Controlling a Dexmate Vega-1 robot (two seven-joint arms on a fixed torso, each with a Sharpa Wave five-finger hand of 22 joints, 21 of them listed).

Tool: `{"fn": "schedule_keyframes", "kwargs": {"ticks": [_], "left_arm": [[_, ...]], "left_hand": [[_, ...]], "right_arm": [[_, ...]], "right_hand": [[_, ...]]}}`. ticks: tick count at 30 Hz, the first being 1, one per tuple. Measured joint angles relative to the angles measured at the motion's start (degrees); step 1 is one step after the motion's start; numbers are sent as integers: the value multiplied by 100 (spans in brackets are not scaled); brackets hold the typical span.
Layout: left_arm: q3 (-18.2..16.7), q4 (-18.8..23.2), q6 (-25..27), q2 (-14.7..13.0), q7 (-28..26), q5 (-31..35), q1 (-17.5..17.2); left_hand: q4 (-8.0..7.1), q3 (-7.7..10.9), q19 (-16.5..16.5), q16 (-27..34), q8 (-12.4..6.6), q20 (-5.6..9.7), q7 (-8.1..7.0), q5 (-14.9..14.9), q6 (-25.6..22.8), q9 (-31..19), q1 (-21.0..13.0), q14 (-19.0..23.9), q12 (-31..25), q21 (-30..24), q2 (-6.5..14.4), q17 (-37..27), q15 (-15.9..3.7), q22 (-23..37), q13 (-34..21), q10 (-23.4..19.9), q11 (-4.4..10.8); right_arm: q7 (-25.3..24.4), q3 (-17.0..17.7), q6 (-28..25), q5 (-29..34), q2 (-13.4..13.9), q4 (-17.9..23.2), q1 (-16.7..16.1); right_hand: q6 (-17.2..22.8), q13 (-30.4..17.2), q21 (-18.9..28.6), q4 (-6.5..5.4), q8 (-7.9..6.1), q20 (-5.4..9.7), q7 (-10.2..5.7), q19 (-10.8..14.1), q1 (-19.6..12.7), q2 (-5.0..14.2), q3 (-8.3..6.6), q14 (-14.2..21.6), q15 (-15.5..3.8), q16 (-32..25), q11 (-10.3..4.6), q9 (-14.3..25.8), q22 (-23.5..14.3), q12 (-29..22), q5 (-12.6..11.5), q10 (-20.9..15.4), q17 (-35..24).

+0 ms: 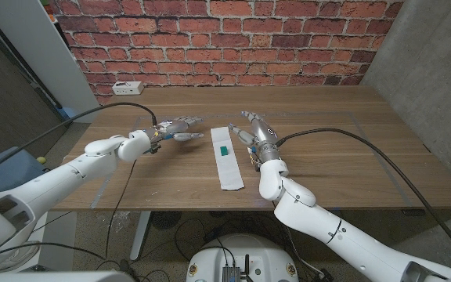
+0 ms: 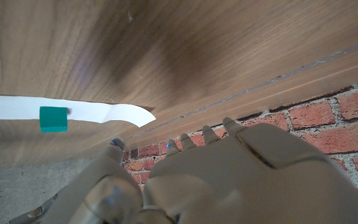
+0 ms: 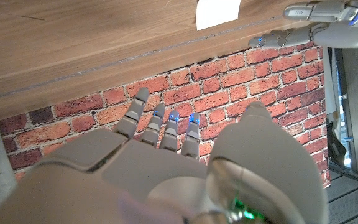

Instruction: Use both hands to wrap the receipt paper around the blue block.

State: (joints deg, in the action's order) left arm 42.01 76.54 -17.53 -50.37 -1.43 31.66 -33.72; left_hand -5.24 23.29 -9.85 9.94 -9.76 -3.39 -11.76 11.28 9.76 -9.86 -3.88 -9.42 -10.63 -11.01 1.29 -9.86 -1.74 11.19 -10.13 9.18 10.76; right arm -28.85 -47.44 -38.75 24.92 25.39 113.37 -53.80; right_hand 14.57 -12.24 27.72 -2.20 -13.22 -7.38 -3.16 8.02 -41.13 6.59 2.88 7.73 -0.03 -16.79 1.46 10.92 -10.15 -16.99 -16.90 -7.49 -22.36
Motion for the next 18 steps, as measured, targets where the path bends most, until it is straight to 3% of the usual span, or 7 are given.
{"fn": "schedule_keyframes", "kwargs": {"ticks": [3,12,18], "left_arm": [[45,-45,-33,20,25,39,39],[177,-191,-172,99,98,171,174],[263,-306,-314,177,134,290,302]], "left_hand": [[10,-10,0,0,0,-62,0,6,0,0,-14,0,0,0,-14,0,0,0,0,30,30],[34,-33,0,0,-18,-61,0,38,0,0,-24,0,0,0,-69,0,0,1,0,7,53],[58,-57,0,9,-22,-60,0,38,-1,-1,-21,-22,0,0,-67,0,22,1,0,-12,71]], "right_arm": [[-57,-36,-251,52,-9,118,-77],[-51,-135,-860,116,11,409,-207],[99,-235,-1397,116,100,780,-285]], "right_hand": [[40,0,0,15,0,41,-4,39,-45,-2,-14,74,-13,-30,28,0,0,0,0,-51,6],[98,-1,0,119,0,79,18,221,-158,-10,-70,362,-122,-159,18,1,-14,0,44,-127,-9],[258,-1,0,259,0,93,53,295,-317,-1,-169,494,-138,-251,59,1,-13,0,44,-286,-39]]}}
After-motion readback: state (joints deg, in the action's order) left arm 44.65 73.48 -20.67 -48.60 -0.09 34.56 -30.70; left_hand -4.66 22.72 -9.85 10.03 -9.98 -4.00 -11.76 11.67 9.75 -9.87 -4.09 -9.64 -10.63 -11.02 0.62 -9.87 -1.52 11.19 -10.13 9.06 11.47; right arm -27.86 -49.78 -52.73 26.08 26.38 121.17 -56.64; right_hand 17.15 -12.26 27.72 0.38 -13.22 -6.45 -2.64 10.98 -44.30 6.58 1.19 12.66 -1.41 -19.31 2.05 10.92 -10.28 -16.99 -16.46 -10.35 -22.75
